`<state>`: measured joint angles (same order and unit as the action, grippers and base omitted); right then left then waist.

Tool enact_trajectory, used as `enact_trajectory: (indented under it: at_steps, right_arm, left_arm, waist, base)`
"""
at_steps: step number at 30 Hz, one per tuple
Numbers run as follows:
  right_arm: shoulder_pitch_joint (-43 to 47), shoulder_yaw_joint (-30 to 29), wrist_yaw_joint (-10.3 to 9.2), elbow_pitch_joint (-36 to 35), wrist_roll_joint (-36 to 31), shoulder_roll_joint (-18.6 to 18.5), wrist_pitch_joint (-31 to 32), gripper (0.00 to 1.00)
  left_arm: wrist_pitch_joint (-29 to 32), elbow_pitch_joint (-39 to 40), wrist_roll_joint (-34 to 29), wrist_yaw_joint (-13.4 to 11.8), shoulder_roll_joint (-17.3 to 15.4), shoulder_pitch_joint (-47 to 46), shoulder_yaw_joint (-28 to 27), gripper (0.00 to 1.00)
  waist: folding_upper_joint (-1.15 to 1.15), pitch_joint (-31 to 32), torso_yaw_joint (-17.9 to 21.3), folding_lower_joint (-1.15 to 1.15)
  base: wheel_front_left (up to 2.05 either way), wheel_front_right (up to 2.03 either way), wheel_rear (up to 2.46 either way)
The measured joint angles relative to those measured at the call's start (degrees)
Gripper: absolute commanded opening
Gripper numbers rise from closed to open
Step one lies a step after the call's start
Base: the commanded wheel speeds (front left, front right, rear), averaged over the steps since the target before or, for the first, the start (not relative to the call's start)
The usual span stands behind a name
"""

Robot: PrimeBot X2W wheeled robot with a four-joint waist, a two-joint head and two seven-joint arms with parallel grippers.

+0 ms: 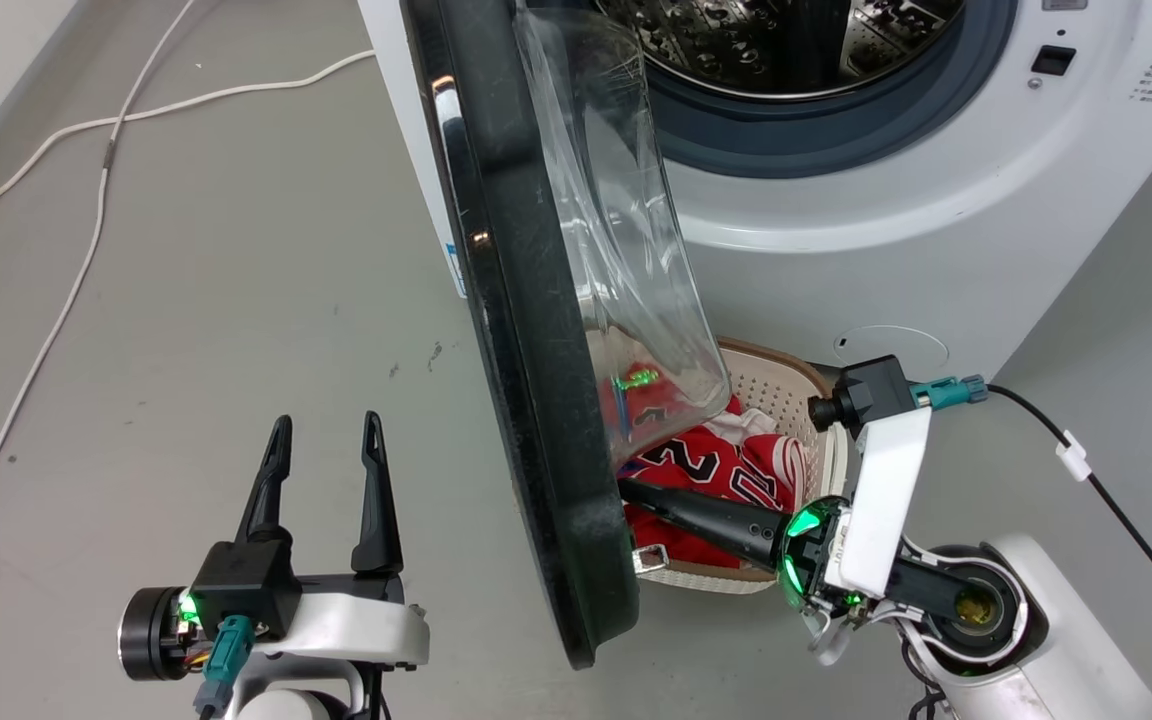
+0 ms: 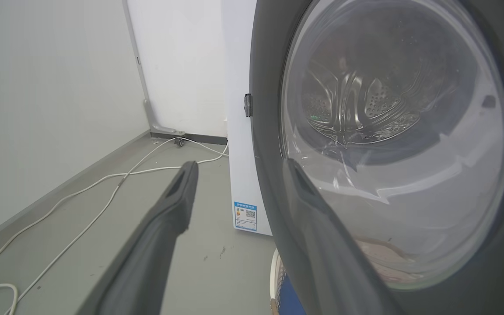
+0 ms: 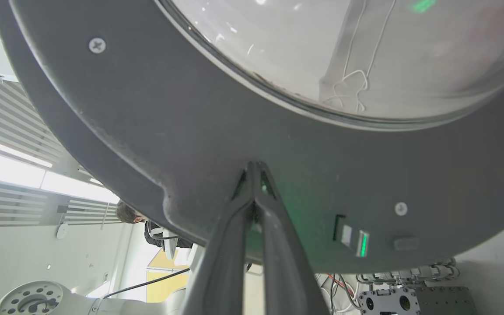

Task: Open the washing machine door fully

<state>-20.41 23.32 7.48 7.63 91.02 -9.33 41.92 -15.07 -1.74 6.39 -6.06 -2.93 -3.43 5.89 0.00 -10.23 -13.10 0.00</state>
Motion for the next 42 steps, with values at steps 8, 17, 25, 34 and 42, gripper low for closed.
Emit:
enact_trajectory:
  at_steps: [8,17,25,34,42]
  right_arm:
    - [1.7,0.3,0.0,1.0,-1.1,0.4,-1.3,0.0]
    - [5.7,-6.7,0.0,-1.6,-2.7,0.5,-13.2,0.0]
    - [12.2,-17.6,0.0,-5.1,2.1,3.3,-23.7,0.0]
    - [20.0,-27.2,0.0,-8.3,3.2,5.3,-34.4,1.0]
    - [24.1,-27.5,0.0,-11.3,-13.9,3.9,-47.8,1.0]
  left_arm:
    - [0.0,-0.1,-0.1,-0.2,0.0,0.8,-0.4,1.0]
    - [0.0,-0.5,-0.7,0.0,0.0,2.4,-1.3,1.0]
    - [0.0,-0.3,-1.1,0.0,0.0,4.8,-2.2,1.0]
    - [0.0,0.1,-1.6,0.0,0.0,8.1,-3.4,1.0]
    - [0.0,0.5,-1.7,0.3,0.0,8.5,-3.8,1.0]
  waist:
    - [0.0,0.7,0.1,0.0]
    - [0.0,3.6,2.1,0.0]
    - [0.0,6.5,5.0,0.0]
    - [0.0,9.7,9.1,0.0]
    - [0.0,10.5,11.8,0.0]
  base:
    - [0.0,0.0,0.0]
    - [0.0,0.0,0.0]
    - [0.0,0.0,0.0]
    - [0.0,0.0,0.0]
    - [0.0,0.0,0.0]
